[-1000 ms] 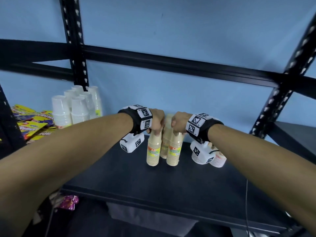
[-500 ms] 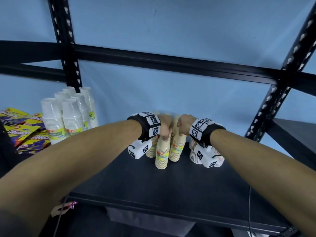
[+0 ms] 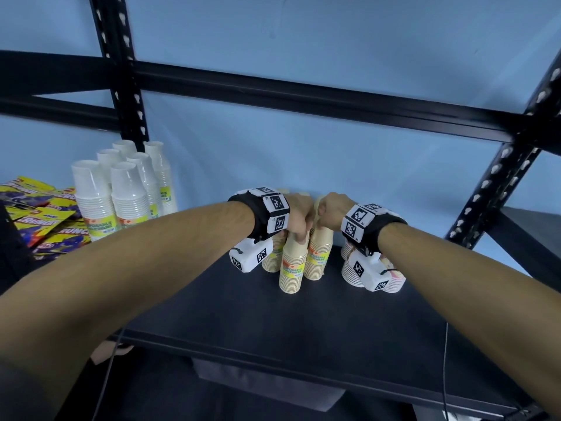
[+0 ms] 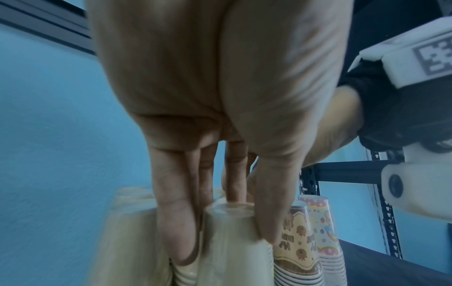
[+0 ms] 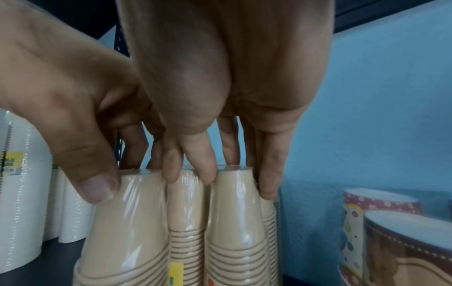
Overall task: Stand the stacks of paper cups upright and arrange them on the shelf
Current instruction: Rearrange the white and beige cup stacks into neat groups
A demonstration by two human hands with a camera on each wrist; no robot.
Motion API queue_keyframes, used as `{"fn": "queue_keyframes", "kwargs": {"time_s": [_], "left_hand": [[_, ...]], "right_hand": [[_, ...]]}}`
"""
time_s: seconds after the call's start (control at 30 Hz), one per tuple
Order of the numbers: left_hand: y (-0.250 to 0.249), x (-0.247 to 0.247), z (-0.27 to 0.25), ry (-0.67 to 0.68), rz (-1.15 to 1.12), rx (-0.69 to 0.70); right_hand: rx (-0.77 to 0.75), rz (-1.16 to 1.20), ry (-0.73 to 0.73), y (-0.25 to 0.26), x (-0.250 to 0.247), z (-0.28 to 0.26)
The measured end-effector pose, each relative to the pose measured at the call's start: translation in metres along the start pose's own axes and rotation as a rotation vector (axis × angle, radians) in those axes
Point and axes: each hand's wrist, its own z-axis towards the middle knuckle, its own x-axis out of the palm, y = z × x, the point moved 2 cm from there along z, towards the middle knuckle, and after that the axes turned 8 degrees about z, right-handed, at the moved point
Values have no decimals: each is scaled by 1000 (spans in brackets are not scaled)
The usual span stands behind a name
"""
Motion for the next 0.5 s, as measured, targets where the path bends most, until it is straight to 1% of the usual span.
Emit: {"fn": "queue_keyframes", "kwargs": {"time_s": [0.17,0.23,0.3,0.5], "left_hand": [[2,-9,-6,-15,-14,-10],[5,-17,-12,-25,-14,-20],[11,-27,-18,-43,-2,-40],[38,-67,-50,-156,92,-144]], "right_hand": [[0,15,-14,8,-12,2],[-21,29,-45,15,-20,4],[-61,53,-70,23,-27,6],[-194,85,-118,68,-44,1]]}}
